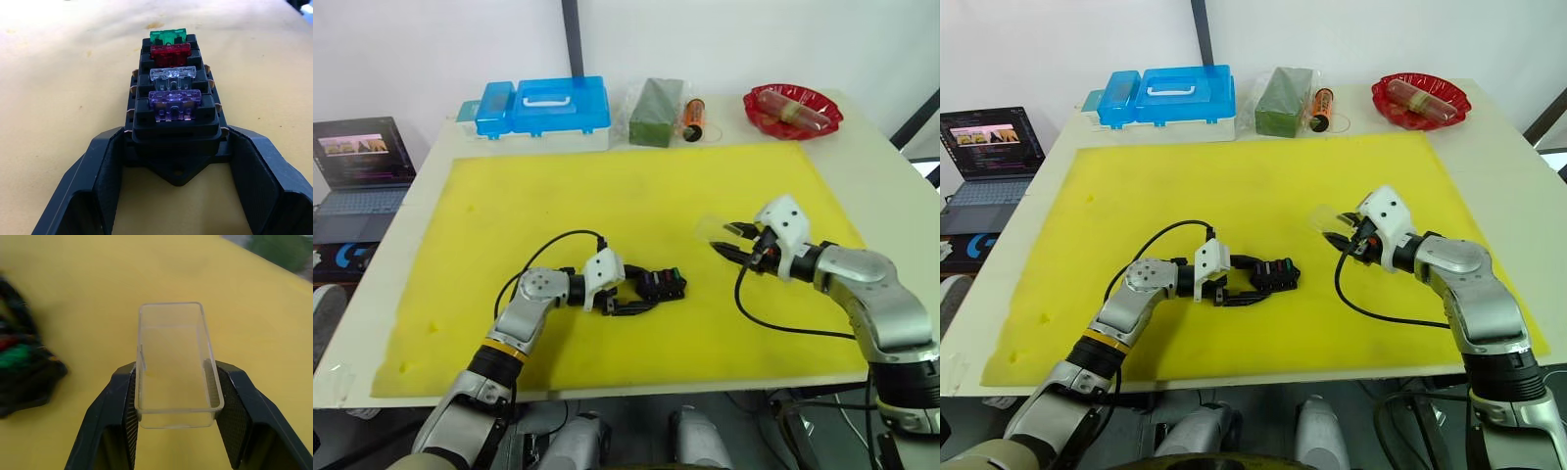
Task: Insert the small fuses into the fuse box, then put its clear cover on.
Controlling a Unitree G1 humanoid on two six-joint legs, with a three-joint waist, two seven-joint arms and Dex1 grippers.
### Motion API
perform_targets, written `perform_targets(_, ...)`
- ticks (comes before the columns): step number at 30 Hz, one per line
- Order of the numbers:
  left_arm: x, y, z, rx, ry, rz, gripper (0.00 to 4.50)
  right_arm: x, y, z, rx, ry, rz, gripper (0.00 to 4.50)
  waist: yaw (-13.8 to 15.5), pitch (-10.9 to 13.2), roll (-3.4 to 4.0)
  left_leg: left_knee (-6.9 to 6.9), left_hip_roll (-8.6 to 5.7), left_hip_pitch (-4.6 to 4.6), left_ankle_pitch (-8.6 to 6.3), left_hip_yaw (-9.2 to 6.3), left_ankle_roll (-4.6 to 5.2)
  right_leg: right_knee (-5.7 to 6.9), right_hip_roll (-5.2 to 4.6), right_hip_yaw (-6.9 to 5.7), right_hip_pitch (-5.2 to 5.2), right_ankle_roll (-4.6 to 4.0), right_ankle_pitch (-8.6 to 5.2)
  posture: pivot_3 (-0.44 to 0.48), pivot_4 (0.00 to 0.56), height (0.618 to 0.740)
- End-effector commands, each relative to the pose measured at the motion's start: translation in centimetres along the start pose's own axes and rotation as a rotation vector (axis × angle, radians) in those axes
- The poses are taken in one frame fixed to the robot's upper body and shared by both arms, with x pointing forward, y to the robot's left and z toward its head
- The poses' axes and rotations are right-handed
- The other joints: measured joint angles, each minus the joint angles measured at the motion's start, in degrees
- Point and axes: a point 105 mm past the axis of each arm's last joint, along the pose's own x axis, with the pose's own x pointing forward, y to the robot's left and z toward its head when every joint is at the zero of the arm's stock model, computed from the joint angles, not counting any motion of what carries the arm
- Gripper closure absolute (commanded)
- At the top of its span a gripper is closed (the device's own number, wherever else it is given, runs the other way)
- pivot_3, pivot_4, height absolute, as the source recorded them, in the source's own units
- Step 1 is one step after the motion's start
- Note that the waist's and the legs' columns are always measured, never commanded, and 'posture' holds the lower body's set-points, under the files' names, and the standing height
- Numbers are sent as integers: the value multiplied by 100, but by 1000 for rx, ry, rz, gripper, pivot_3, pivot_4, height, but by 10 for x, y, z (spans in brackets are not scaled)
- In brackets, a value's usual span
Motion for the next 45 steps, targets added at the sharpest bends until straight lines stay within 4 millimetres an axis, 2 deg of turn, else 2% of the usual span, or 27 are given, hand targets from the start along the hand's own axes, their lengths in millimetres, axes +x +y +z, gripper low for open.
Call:
perform_targets(1,-5,-14,-11,-26,27,-95,1707,-2,33,34,-70,-54,244,2694,-4,0,-1,-1,2,0,0,0,0,0,1,0,0,0,0,0,150,740)
perform_targets(3,-10,-12,-15,-4,53,-105,1707,0,49,41,-74,-49,356,2694,-9,1,-2,-3,6,0,0,0,0,-4,4,-3,-1,0,0,0,150,740)
perform_targets(7,-16,-4,-18,24,81,-83,1707,9,65,44,-89,-34,451,2694,-4,1,-5,-3,8,0,0,1,0,-7,4,-5,0,0,0,0,150,740)
perform_targets(10,-20,-1,-20,47,92,-74,1707,19,72,34,-112,1,479,2694,-9,1,-5,-3,8,0,0,0,0,-6,4,-6,-1,0,0,0,150,740)
perform_targets(14,-21,0,-20,49,90,-73,1707,27,71,21,-149,58,482,2694,-11,1,-5,-2,8,0,0,1,0,-5,4,-6,-2,0,0,0,150,740)
perform_targets(21,-23,0,-21,55,97,-80,1707,39,68,22,-154,68,485,2694,-46,1,-4,-2,9,1,0,0,0,-1,5,-7,-4,0,0,0,150,740)
perform_targets(35,-22,3,-21,62,104,-75,1707,41,73,24,-119,75,532,2694,-43,1,-4,-1,9,0,0,0,0,0,5,-8,-4,0,0,0,150,740)
perform_targets(45,-22,2,-22,60,105,-70,1707,41,73,15,-114,107,539,2694,-38,1,-4,-1,8,0,0,0,0,0,5,-8,-4,0,0,0,150,740)
